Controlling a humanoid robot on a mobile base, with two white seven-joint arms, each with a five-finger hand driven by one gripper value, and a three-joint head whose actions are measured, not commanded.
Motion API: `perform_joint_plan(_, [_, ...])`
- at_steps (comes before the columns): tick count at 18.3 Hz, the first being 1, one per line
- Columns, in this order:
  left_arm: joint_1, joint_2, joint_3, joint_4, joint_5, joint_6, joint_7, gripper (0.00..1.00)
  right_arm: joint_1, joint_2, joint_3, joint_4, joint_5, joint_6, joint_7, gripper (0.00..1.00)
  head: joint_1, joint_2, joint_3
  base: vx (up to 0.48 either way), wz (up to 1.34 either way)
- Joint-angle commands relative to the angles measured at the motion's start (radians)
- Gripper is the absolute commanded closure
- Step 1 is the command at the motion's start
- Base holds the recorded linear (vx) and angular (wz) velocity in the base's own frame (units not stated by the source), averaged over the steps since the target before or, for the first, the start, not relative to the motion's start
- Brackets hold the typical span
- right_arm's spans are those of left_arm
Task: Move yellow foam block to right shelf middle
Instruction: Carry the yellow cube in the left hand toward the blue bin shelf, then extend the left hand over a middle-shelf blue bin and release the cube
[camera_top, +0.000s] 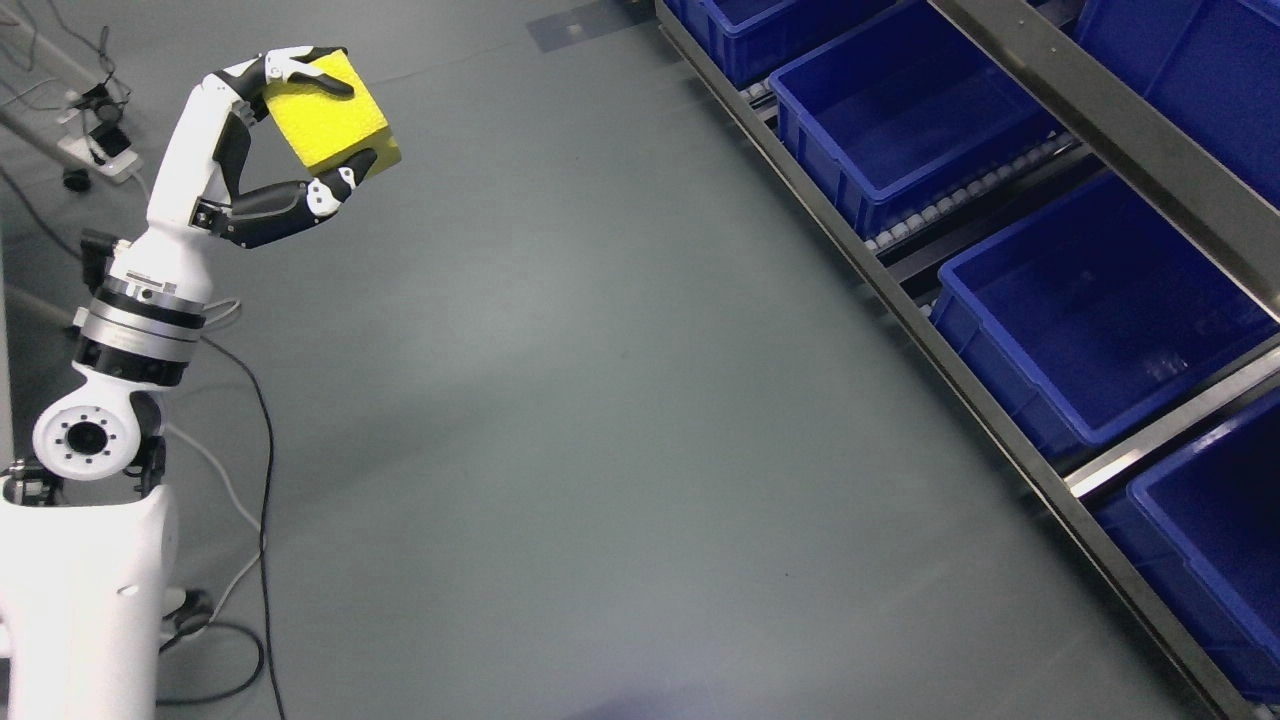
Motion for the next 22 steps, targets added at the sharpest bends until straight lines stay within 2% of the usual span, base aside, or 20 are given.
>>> perform_joint_plan(1, [-0.002,0.002,0.01,0.001,0.026,0.003,0.0,0.86,0.001,-0.017,0.0,-0.017,0.003,-0.001,0.0,0.0,0.0,0.0,0.0,0.52,-0.29])
perform_joint_plan(13, [0.004,0.007,0.013,0.001,0.026,0.005,0.0,0.87,0.001,-0.017,0.0,-0.017,0.003,-0.001,0.0,0.0,0.0,0.0,0.0,0.588,-0.3])
perform_joint_plan(22, [-0.007,0.002,0.026,0.0,0.028,0.006,0.0,0.87,0.001,-0.017,0.0,-0.017,0.003,-0.001,0.0,0.0,0.0,0.0,0.0,0.352,-0.7])
